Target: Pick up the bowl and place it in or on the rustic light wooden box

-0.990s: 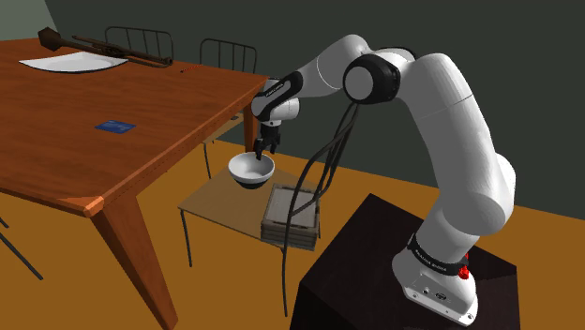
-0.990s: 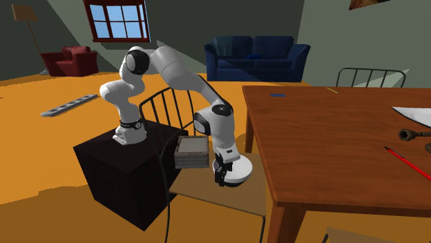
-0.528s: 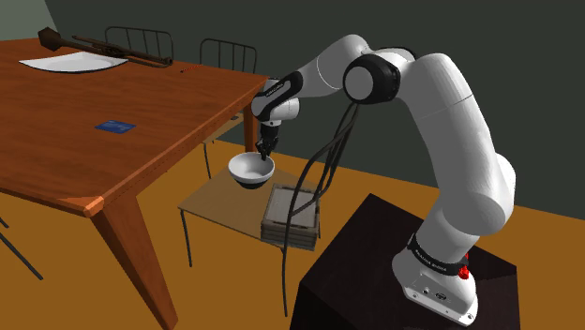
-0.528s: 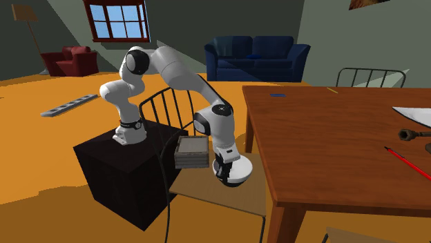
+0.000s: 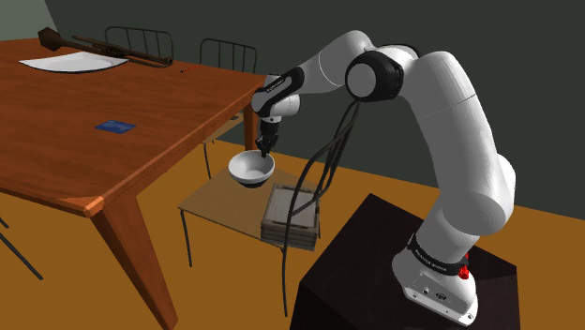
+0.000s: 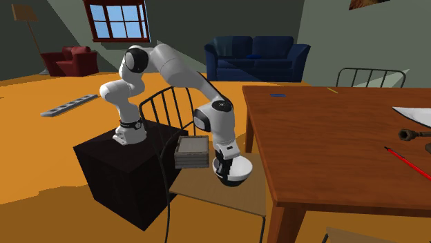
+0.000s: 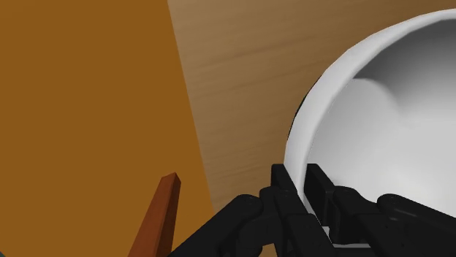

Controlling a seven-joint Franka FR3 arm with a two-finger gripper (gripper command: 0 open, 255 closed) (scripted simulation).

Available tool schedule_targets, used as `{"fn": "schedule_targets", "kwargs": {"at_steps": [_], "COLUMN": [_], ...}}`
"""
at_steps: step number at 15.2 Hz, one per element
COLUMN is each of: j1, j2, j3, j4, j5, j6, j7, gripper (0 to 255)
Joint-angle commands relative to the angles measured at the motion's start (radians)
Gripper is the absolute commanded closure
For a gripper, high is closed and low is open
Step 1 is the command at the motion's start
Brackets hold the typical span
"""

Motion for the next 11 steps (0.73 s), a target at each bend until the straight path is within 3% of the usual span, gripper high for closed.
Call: {"fn": "schedule_targets", "kwargs": {"at_steps": [1, 11], "j1": [0.002, 0.008], "j2": [-0.02, -0.099], "j3": [-0.003, -0.015], "j4": [-0.004, 0.005], "j5": [-0.003, -0.021], "j6": [-0.015, -0.102], "j7": [0.003, 0.022], "gripper": [255, 255]}}
